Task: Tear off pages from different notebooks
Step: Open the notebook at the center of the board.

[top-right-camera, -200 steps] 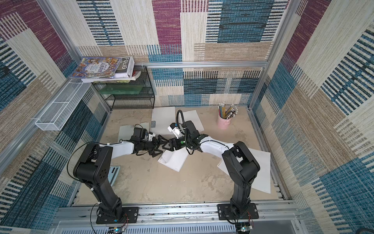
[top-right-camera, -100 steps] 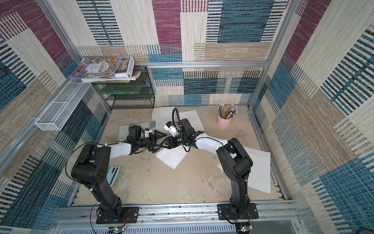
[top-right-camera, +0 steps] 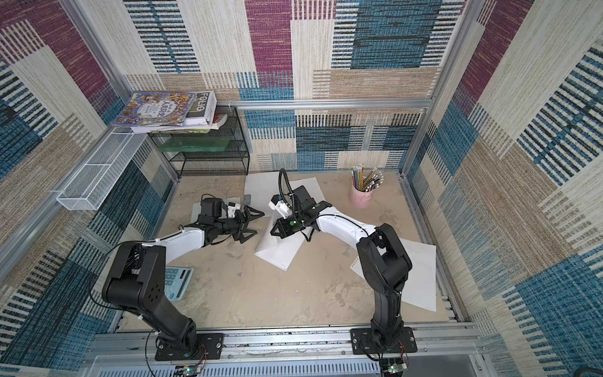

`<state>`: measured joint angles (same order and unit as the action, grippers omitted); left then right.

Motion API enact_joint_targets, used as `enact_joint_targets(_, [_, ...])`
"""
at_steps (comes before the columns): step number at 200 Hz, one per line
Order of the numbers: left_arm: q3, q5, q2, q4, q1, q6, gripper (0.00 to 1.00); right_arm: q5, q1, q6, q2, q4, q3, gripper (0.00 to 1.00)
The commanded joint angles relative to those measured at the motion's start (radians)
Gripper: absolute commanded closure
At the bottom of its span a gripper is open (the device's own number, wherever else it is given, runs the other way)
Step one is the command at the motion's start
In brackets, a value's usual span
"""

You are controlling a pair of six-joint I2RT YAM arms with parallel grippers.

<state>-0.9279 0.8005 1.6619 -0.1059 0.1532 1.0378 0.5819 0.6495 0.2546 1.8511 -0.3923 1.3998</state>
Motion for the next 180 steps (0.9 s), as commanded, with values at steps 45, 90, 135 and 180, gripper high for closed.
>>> enact_joint_targets(45, [-0.074,-0.133,-0.06,0.253,0.046,-0.106,0.01,-0.328,0.061,-0.147,-0.018,-0.408,0.14,0.94])
enact_joint_targets(90, [0.009,-0.124,-0.12,0.116,0.068,0.009,0.01,-0.382,0.161,-0.172,0.073,-0.462,0.313,0.89])
enact_joint_targets(135, [0.04,-0.147,-0.177,0.074,0.066,0.052,0.01,-0.318,0.2,-0.164,0.138,-0.423,0.393,0.81])
enact_joint_targets(180, [0.071,-0.109,-0.13,0.063,0.05,0.064,0.05,-0.182,0.208,-0.155,0.121,-0.3,0.351,0.6])
